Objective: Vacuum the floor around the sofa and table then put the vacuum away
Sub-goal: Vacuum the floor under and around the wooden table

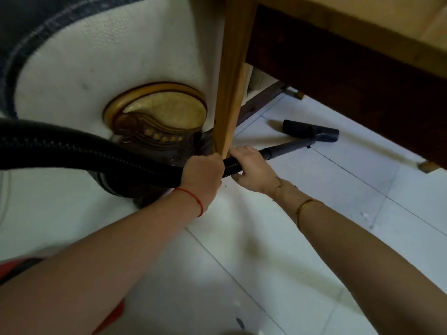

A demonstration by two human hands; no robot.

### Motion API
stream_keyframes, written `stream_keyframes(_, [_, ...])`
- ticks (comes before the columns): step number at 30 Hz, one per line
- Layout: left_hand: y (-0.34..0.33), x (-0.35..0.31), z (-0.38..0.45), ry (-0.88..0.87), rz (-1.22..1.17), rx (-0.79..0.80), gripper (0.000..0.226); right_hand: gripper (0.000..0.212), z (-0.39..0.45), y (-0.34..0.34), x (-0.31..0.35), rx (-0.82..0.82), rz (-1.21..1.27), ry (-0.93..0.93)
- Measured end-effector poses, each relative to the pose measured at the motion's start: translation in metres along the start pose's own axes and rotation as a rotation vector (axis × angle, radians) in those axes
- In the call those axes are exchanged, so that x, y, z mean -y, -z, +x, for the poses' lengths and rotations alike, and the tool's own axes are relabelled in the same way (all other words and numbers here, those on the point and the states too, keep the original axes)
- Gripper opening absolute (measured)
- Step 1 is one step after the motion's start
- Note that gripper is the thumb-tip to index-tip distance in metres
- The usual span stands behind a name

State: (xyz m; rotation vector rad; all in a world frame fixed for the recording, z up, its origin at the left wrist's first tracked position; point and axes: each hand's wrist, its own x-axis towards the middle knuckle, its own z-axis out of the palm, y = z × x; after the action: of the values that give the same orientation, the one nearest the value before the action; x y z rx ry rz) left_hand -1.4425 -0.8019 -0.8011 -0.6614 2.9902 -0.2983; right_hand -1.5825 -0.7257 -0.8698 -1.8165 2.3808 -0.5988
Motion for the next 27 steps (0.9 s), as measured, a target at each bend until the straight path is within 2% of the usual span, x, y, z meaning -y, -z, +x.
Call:
stream_keyframes(3, [0.037,0.015,-0.025,0.005,0.016,0.079,0.030,0.025,-0.007,0.024,0.041,0.018,0.057,-0.041])
stream_keyframes(12, [0.146,0.058,-0.105,0.010,0.001,0.155,0.020,0.029,-0.032,0.105,0.159,0.130,0.190,-0.148])
stream_keyframes(21, [0.230,0.084,-0.151,0.057,-0.198,0.376,0.033,0.032,-0.053,0.164,0.239,0.251,0.277,-0.221])
stream_keyframes(27, [0.266,0.102,-0.173,0.077,-0.312,0.558,0.024,0.034,-0.067,0.197,0.280,0.318,0.331,-0.302])
